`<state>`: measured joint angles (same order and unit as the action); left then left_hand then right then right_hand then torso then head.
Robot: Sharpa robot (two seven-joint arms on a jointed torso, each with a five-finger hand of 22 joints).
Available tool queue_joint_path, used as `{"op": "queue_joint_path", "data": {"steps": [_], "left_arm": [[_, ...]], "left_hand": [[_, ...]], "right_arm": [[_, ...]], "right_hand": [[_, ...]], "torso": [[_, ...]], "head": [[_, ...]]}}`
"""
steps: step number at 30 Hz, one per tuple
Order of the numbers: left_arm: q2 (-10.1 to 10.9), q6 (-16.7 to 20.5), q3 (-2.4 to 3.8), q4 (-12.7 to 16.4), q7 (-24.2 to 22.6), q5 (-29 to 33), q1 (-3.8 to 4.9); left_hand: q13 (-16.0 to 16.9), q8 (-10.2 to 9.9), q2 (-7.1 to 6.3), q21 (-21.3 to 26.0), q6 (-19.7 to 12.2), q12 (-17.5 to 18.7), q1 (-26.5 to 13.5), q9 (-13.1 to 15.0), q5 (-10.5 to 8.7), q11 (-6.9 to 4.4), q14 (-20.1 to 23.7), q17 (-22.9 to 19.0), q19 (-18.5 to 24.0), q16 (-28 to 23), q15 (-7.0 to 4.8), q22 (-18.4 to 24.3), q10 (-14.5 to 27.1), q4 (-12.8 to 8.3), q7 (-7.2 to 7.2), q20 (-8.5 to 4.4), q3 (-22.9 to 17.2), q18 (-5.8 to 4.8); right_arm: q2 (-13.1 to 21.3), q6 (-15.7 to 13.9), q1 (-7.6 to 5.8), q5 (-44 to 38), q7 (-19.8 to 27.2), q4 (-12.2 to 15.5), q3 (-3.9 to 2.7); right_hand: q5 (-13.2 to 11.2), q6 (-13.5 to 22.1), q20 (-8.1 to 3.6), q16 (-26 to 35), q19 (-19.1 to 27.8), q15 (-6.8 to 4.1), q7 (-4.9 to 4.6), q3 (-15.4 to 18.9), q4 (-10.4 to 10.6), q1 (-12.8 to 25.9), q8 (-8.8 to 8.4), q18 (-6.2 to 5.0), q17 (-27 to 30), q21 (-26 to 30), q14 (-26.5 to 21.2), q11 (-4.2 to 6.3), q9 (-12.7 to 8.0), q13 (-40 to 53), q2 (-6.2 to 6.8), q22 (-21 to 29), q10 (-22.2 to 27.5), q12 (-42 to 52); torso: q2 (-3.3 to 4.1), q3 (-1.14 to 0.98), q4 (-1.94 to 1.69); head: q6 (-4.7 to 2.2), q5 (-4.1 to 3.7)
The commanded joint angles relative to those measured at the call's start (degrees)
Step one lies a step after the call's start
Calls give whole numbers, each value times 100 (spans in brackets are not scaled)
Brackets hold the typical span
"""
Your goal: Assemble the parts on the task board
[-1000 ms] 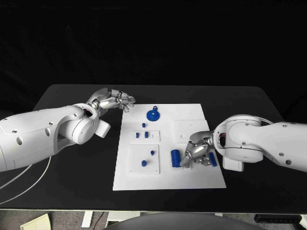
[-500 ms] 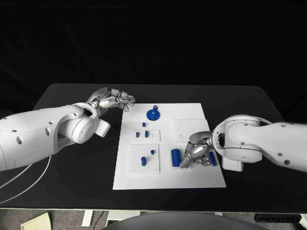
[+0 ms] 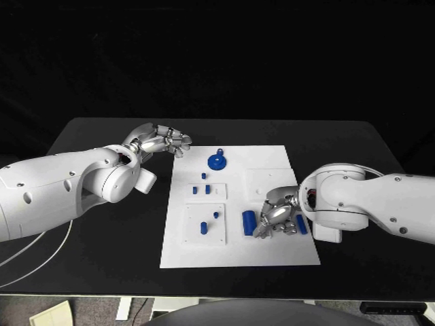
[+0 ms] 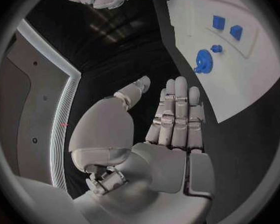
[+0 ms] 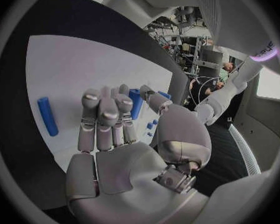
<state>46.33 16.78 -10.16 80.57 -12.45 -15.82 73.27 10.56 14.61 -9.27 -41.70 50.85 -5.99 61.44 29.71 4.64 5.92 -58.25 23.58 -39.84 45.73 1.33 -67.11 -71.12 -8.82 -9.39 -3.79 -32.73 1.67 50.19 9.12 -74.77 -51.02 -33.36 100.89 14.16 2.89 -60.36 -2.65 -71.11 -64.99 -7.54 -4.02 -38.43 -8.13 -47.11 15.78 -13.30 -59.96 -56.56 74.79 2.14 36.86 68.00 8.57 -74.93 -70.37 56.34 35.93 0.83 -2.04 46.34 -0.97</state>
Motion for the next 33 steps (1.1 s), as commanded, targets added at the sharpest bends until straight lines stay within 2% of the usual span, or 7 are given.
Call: {"op": "queue_joint_path", "data": {"steps": [1, 6, 8, 15, 20, 28, 33], "left_arm": [[-20, -68, 4, 1, -34, 29, 5], [-16, -67, 4, 2, -33, 29, 5], [-13, -64, 4, 3, -32, 29, 5], [-9, -67, 4, 6, -27, 29, 5], [-6, -67, 4, 4, -24, 29, 5], [-3, -73, 4, 3, -12, 24, 5], [-4, -75, 4, 1, -9, 23, 5]], "left_hand": [[6, 25, 57, 36, -47, 23, 2, -9, 35, -15, -43, 9, -12, -36, 0, -9, 35, 27, 3, -53, 7, -83], [6, 26, 58, 37, -47, 23, 0, -10, 36, -15, -43, 10, -12, -37, 1, -10, 35, 29, 2, -52, 8, -83], [6, 26, 58, 38, -47, 23, -1, -10, 36, -14, -44, 11, -13, -38, 1, -11, 35, 30, 2, -52, 9, -84], [7, 26, 59, 39, -47, 23, 0, -10, 36, -15, -43, 13, -13, -39, 1, -12, 34, 31, 2, -52, 10, -84], [7, 26, 59, 39, -47, 23, 0, -11, 36, -15, -43, 14, -13, -40, 1, -12, 35, 31, 2, -52, 10, -84], [7, 27, 57, 41, -48, 23, 5, -11, 37, -15, -43, 16, -12, -41, 1, -14, 35, 28, 3, -53, 9, -83], [7, 27, 56, 42, -48, 23, 7, -11, 38, -15, -43, 17, -12, -42, 1, -15, 35, 26, 3, -53, 9, -83]], "right_arm": [[-19, -7, 16, -231, -41, -11, 4], [-37, -23, 25, -236, -43, -24, 4], [-36, -21, 25, -231, -43, -22, 4], [-24, 40, 25, -156, -26, -21, 4], [-14, 82, 25, -130, -18, -22, 4], [13, 63, 25, -104, 10, -19, 4], [39, 16, 26, -103, 44, -17, 4]], "right_hand": [[1, -67, 19, 26, -33, -46, -20, -49, 21, -3, -23, -170, -7, 22, 2, 2, -10, 6, -104, -56, -48, -32], [-7, -90, 18, 32, -40, -56, -11, -351, 327, 123, -34, -170, -14, 36, 2, 11, -10, 4, -247, -51, -71, -43], [-7, -93, 20, 33, -34, -56, -11, -545, 518, 212, -43, -170, -18, 41, 1, 11, -10, 7, -385, -52, -73, -49], [-8, -103, 21, 27, -30, -53, -13, -965, 676, 375, -53, -170, -33, 11, 2, 9, 3, 26, -467, -82, -80, -46], [-8, -103, 21, 27, -30, -53, -13, -968, 676, 377, -53, -170, -33, 10, 2, 9, 4, 26, -467, -82, -81, -46], [18, -97, 22, 28, -43, -43, -20, -854, 235, 374, -57, -170, -37, -38, 15, -2, 23, 41, -201, -97, -88, -42], [17, -97, 39, 33, -49, -38, -27, -483, 4, 485, -61, -170, -37, -48, 24, -5, 29, 45, 117, -91, -90, -44]], "torso": [[1, -2, 1], [1, -1, 0], [1, -1, 3], [0, 0, 1], [0, 1, 1], [0, -1, 3], [0, -1, 2]], "head": [[3, -4], [13, -3], [9, 2], [13, 5], [12, 7], [17, 9], [11, 6]]}}
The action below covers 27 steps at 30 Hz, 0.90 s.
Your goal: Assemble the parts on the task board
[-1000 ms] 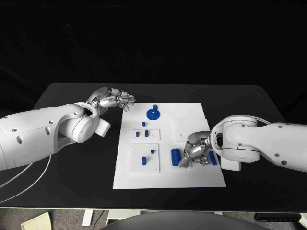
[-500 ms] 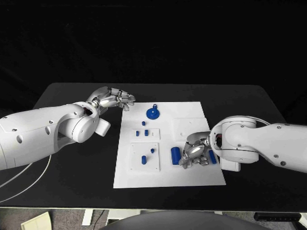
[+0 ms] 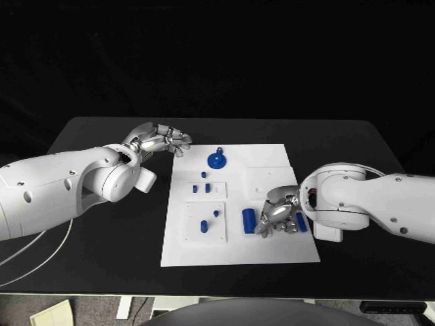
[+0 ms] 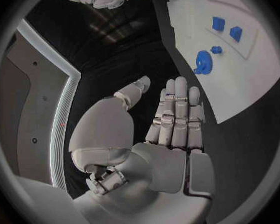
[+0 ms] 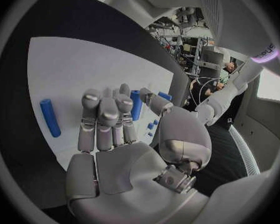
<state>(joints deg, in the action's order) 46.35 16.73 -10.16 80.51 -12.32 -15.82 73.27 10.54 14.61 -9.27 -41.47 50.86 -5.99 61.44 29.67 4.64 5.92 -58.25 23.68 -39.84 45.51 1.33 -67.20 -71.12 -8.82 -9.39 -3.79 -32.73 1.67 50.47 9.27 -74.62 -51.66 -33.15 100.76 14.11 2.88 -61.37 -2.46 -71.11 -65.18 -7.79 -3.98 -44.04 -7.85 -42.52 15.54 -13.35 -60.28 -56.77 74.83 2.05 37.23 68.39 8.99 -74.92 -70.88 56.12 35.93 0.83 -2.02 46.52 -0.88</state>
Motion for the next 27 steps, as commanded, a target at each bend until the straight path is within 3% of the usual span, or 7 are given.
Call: {"op": "queue_joint_path", "data": {"steps": [1, 6, 14, 19, 24, 27], "left_arm": [[-6, -69, 4, 7, -22, 22, 5], [-9, -69, 4, -1, -19, 21, 5], [-14, -68, 4, -34, -23, 20, 5], [-17, -67, 4, -56, -24, 20, 5], [-26, -70, 4, -63, -25, 20, 5], [-27, -67, 3, -66, -24, 20, 5]], "left_hand": [[9, 28, 56, 19, -48, 23, 7, -8, 38, -15, -43, 8, -12, -20, 1, -6, 35, 26, 3, -53, 9, -83], [9, 28, 56, 20, -49, 23, 10, -8, 39, -15, -42, 10, -12, -22, 1, -7, 36, 24, 3, -53, 9, -83], [9, 29, 55, 22, -49, 23, 12, -9, 39, -15, -42, 12, -12, -24, 1, -9, 36, 24, 3, -53, 10, -83], [9, 30, 54, 23, -49, 23, 14, -9, 39, -15, -42, 13, -12, -25, 1, -10, 36, 23, 3, -52, 11, -83], [9, 30, 53, 23, -49, 23, 15, -9, 39, -15, -42, 15, -12, -26, 2, -11, 35, 22, 3, -52, 11, -83], [10, 31, 52, 24, -48, 23, 15, -9, 38, -15, -42, 16, -12, -26, 2, -11, 35, 22, 3, -52, 12, -84]], "right_arm": [[17, -7, 11, -40, 28, -1, 9], [86, -57, 11, -41, 71, 37, 8], [360, -261, -35, -117, 250, 106, 0], [561, -308, -167, -127, 438, 51, -29], [763, -316, -314, -106, 514, -32, -104], [880, -240, -421, -162, 481, -92, -107]], "right_hand": [[9, 1, 19, 35, -33, -15, -27, 166, -45, 54, -36, -165, -5, -26, 20, 5, -5, 6, 144, -87, -40, -24], [-7, 6, 0, 46, -46, -30, -18, 303, 10, 78, -39, -165, -2, -2, 20, 16, 6, 3, 346, -61, -42, -36], [-6, 29, -26, 54, -61, -38, -17, 324, 76, -16, -47, -165, -2, 15, 19, 19, 20, 5, 433, -44, -44, -43], [-6, 120, -47, 57, -74, -24, -41, 328, 60, -207, -82, -165, -5, 25, 24, -3, 35, 18, 442, -35, -50, -33], [-6, 200, -55, 59, -80, -2, -67, 358, 14, -378, -110, -165, -9, 31, 26, -28, 52, 29, 424, -32, -55, -21], [-5, 205, -58, 57, -83, 3, -70, 381, -30, -484, -105, -165, -13, 34, 29, -32, 71, 35, 386, -32, -61, -14]], "torso": [[0, -1, -1], [2, -4, 0], [-3, -3, 3], [-4, -2, 4], [-2, -3, 2], [0, -6, 0]], "head": [[-7, -4], [-11, -8], [-32, -16], [-54, -36], [-83, -65], [-102, -99]]}}
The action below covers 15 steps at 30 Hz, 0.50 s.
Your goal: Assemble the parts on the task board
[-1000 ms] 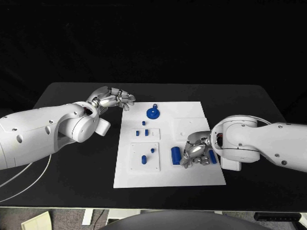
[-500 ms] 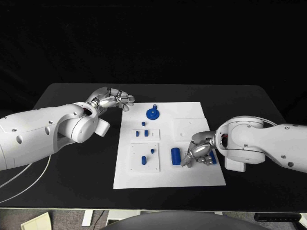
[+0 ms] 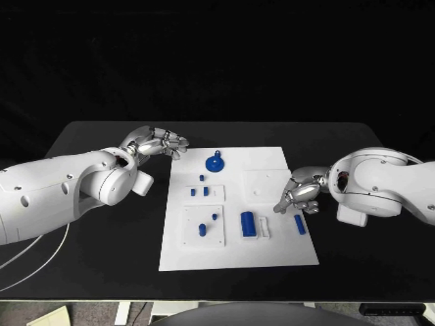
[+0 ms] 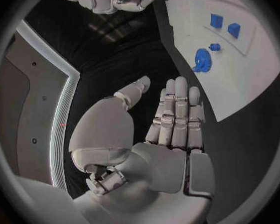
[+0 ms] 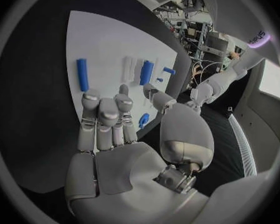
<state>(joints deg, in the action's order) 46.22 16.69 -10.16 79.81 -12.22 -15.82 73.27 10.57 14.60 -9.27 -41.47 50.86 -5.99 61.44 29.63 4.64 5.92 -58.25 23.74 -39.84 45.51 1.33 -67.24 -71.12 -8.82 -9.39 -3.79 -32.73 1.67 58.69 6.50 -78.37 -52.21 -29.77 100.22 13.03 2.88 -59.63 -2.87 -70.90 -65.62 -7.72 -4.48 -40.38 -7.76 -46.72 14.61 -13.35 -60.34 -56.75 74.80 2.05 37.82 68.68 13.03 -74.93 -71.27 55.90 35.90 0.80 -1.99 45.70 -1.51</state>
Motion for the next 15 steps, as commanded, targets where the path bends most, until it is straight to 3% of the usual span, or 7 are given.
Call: {"op": "queue_joint_path", "data": {"steps": [1, 8, 15], "left_arm": [[-16, -62, 3, 4, -35, 21, 5], [-29, -69, 3, 18, -38, 21, 5], [-21, -70, 0, 34, -31, 21, 5]], "left_hand": [[6, 31, 52, 24, -48, 23, 15, -5, 38, -15, -42, 10, -12, -27, 2, -8, 35, 22, 3, -52, 12, -84], [7, 33, 47, 25, -47, 22, 11, -6, 34, -15, -43, 13, -12, -28, 2, -10, 33, 24, 3, -51, 17, -85], [7, 34, 46, 26, -46, 21, 9, -6, 31, -16, -43, 16, -12, -30, 2, -12, 32, 26, 3, -51, 19, -85]], "right_arm": [[74, 60, -53, -96, 126, -54, 0], [192, 284, -62, -305, -138, -250, 6], [257, 453, -61, -469, -382, -273, 29]], "right_hand": [[-5, 31, -17, 36, -39, -3, -20, 23, -53, -90, -10, -165, -8, 33, 33, -32, 17, 9, -24, -32, -24, 11], [-7, 4, -16, 30, -43, -4, -15, 47, -86, -177, 9, -165, -15, 33, 39, -28, 41, 23, -62, -34, -42, 33], [-7, -49, -13, 14, -53, -14, 1, 71, -68, -195, 40, -165, -28, 27, 47, -13, 68, 49, -87, -38, -69, 73]], "torso": [[3, -3, -1], [3, 1, 1], [4, 0, 3]], "head": [[-23, -46], [-58, -138], [-68, -191]]}}
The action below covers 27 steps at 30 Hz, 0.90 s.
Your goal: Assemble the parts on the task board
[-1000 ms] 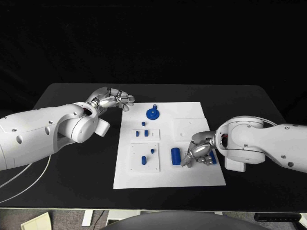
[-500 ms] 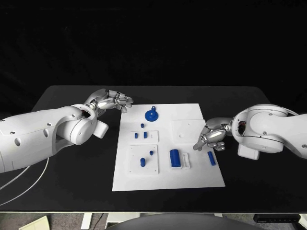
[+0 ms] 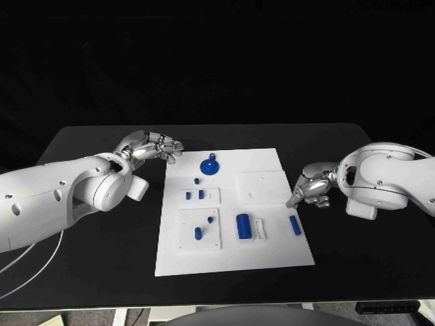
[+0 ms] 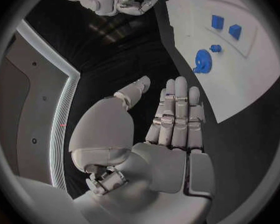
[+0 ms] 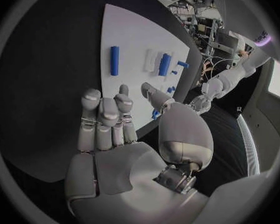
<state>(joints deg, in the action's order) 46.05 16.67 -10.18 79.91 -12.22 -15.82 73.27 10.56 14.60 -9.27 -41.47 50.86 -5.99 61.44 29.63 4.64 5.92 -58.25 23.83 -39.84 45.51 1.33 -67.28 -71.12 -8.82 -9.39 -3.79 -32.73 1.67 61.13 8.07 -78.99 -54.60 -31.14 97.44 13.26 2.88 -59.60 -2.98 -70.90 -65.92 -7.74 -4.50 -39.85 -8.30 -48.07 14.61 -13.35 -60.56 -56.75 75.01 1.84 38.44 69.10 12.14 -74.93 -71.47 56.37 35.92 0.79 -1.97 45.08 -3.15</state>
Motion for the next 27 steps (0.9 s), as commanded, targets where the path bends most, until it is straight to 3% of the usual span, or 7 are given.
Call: {"op": "queue_joint_path", "data": {"steps": [1, 7, 21, 27], "left_arm": [[-5, -69, 2, 24, -31, 21, 5], [-10, -72, 1, 33, -32, 21, 5], [9, -74, 1, 61, -33, 21, 5], [15, -76, 1, 66, -30, 21, 5]], "left_hand": [[8, 34, 46, 27, -46, 21, 9, -7, 31, -16, -43, 7, -12, -30, 3, -8, 32, 27, 3, -51, 19, -85], [9, 36, 44, 28, -45, 21, 7, -7, 28, -16, -43, 9, -12, -31, 3, -9, 31, 28, 4, -50, 21, -86], [9, 38, 43, 31, -44, 20, 3, -8, 22, -16, -43, 14, -12, -35, 3, -12, 31, 34, 4, -50, 25, -86], [10, 39, 42, 32, -44, 20, 2, -9, 20, -17, -43, 16, -12, -36, 4, -14, 31, 36, 5, -50, 25, -86]], "right_arm": [[21, 351, 2, -244, -256, 7, 9], [18, 437, 23, -440, -279, 21, 34], [3, 528, 345, -600, -296, 84, 52], [-16, 505, 388, -740, -298, 116, 53]], "right_hand": [[-7, -55, -2, 11, -25, -13, 4, 22, -10, -58, 41, -165, -9, 25, 27, 9, 9, 11, -1, -39, -52, 32], [-7, -63, 2, 1, -27, -15, 8, 46, 15, -38, 45, -165, -18, 22, 28, 12, 19, 26, -26, -43, -55, 49], [-7, -99, 14, -7, -11, -20, 19, 119, 104, 68, 55, -165, -30, 23, 19, 22, 38, 46, -81, -52, -52, 64], [-7, -112, 16, -7, -6, -23, 24, 136, 131, 99, 56, -165, -32, 23, 16, 27, 40, 48, -104, -55, -53, 64]], "torso": [[4, 0, -1], [4, -1, -4], [4, 2, -9], [2, 4, -11]], "head": [[-9, -30], [-14, -50], [1, -60], [14, -60]]}}
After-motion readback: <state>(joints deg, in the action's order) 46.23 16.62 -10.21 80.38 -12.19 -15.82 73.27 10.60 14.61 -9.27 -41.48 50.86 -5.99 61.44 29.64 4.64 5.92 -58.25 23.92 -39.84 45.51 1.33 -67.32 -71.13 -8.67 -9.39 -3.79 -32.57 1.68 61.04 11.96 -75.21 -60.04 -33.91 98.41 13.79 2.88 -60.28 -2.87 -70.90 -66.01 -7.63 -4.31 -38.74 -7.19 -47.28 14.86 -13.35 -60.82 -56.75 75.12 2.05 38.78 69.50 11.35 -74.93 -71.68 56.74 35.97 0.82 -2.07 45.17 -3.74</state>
